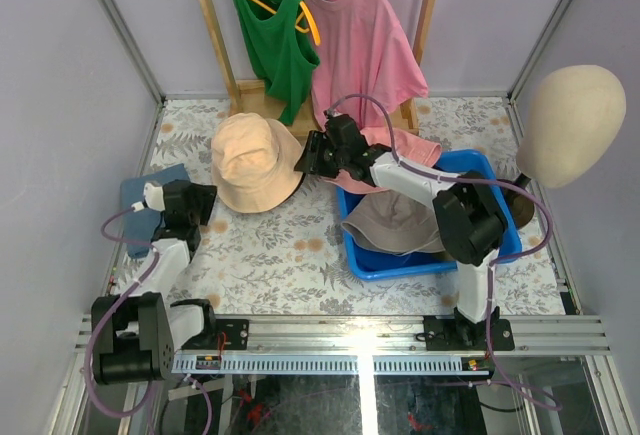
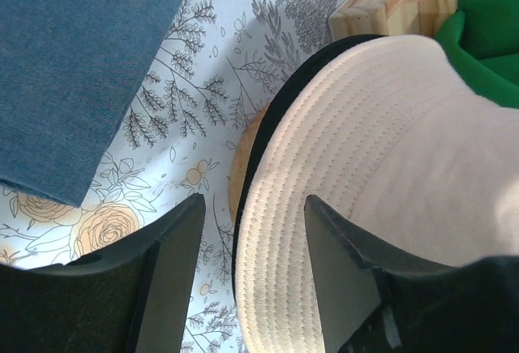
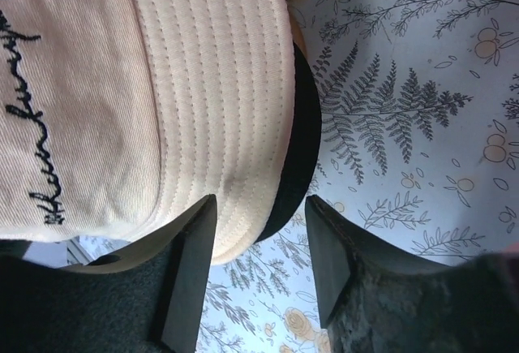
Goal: Stack the hats
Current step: Stack the hat on the hat, then pick up the hat from the bin.
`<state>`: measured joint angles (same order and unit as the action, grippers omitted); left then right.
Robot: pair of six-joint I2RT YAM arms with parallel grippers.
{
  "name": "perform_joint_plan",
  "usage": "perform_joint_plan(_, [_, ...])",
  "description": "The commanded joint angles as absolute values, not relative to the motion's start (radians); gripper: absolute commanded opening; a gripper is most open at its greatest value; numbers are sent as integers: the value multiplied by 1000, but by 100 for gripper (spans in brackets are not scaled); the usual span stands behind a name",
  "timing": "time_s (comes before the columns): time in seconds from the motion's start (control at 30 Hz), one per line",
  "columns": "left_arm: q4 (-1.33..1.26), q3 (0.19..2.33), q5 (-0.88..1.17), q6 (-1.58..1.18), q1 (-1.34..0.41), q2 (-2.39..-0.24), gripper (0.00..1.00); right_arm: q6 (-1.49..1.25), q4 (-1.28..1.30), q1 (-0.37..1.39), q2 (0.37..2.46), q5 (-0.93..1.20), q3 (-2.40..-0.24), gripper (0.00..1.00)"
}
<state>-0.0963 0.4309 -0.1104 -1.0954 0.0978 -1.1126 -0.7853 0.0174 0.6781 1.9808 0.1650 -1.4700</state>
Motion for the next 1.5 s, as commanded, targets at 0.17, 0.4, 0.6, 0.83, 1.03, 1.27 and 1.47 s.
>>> perform_joint_plan(0.17, [48,520,-252,-1144,94,-968,57,-662,113,671,1844,186,-1474,64])
perform_joint_plan(0.4, [124,611,-310,-1139,78,-881,59,-601,160,673,1751,205,-1524,68])
perform_joint_plan(0.6, [133,739,-361,-1030,-7,-898,60,-457,321,673,1682,31,-1607,72])
perform_joint_plan(0.83, [124,896,-421,-847,-191,-1040,62,-308,496,641,1729,-268,-1705,81])
perform_joint_plan(1.03, [121,972,-430,-756,-264,-1102,62,-276,541,564,1801,-323,-1741,86])
perform_joint_plan(1.27, [118,1004,-428,-693,-294,-1113,62,-256,559,518,1865,-337,-1758,87])
perform_joint_plan(1.47, [104,1015,-421,-665,-299,-1113,62,-262,561,496,1880,-308,-1712,86])
